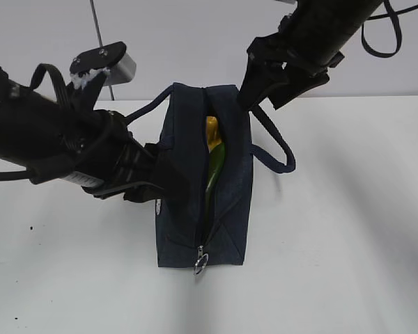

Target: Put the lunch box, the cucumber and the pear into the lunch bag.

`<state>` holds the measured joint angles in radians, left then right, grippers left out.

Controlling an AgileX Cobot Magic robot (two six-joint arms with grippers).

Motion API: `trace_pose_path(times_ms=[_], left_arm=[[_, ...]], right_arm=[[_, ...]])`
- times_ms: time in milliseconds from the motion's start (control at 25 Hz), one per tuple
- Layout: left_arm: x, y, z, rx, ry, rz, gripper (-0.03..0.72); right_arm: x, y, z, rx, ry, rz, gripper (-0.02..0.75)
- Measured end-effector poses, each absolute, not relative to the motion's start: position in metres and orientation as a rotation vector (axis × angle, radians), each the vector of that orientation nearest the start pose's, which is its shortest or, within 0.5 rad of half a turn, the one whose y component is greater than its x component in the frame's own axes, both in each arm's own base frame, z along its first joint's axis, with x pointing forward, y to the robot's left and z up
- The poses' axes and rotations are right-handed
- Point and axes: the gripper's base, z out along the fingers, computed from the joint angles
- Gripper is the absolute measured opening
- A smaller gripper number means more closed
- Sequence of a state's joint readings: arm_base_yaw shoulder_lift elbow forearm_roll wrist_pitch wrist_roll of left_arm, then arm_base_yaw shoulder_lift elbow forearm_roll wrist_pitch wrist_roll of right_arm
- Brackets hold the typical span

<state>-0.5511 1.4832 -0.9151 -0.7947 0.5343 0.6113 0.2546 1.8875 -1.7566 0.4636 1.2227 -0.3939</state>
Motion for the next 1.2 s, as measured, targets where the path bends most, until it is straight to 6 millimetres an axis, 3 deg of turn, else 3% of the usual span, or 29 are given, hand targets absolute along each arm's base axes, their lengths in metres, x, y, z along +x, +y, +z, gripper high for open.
trace_pose_path(times_ms=[240,600,720,880,1040,1200], left_arm=[[0.235,-0.186,0.243,0.772,2.428,-0.752,0.360],[0.238,-0.188,0.231,0.782,2.471,-0.748,0.360],[0.241,-0.190,0.224,0.782,2.498,-0.745,0.345],[0.241,-0.190,0.223,0.783,2.501,-0.745,0.221],[0.241,-0.190,0.223,0.786,2.500,-0.744,0.077],[0.241,-0.190,0.223,0.786,2.500,-0.744,0.006]], right_arm=[[0.358,0.133,0.337,-0.753,2.600,0.600,0.531],[0.283,0.115,0.351,-0.797,2.576,0.618,0.531],[0.257,0.112,0.348,-0.842,2.508,0.670,0.531],[0.227,0.112,0.330,-0.908,2.421,0.765,0.525],[0.210,0.113,0.306,-0.964,2.351,0.848,0.515],[0.201,0.117,0.279,-1.036,2.241,0.924,0.508]])
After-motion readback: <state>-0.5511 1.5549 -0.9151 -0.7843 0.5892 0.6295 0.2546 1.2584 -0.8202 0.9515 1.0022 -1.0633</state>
